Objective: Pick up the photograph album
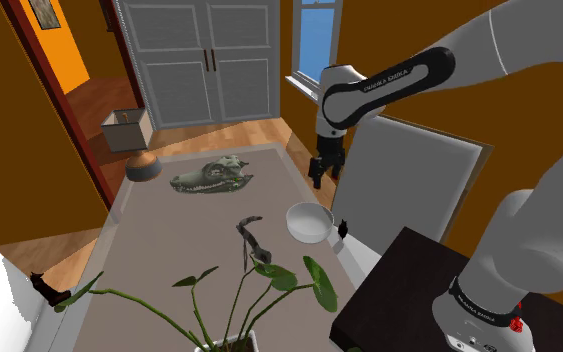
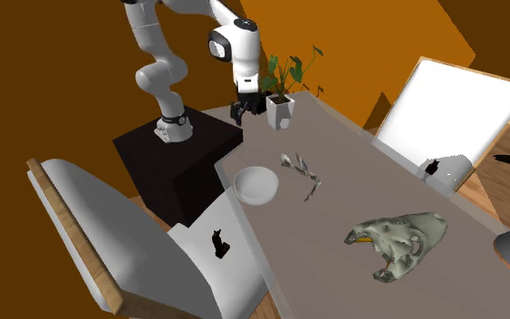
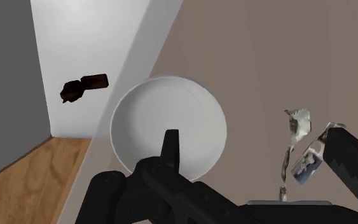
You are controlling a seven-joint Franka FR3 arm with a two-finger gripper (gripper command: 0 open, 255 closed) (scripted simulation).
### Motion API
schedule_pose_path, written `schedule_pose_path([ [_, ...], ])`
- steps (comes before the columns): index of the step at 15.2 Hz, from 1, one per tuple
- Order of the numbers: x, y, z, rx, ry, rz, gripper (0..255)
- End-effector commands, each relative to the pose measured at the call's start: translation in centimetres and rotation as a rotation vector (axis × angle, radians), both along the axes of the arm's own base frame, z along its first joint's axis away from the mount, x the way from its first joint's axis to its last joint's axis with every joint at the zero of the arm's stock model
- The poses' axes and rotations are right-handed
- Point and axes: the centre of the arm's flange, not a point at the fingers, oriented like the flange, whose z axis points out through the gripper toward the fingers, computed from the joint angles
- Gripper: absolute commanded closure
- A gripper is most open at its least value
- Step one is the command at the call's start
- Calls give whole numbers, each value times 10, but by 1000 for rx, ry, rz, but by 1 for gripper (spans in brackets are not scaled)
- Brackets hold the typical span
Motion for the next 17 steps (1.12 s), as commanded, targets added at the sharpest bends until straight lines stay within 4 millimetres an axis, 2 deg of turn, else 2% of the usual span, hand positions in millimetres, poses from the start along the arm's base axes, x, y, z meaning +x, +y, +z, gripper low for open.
schedule_pose_path([
  [1, 20, 9, -18, 15, 0, 0, 0],
  [17, 153, 74, -164, 137, 13, 4, 0],
])
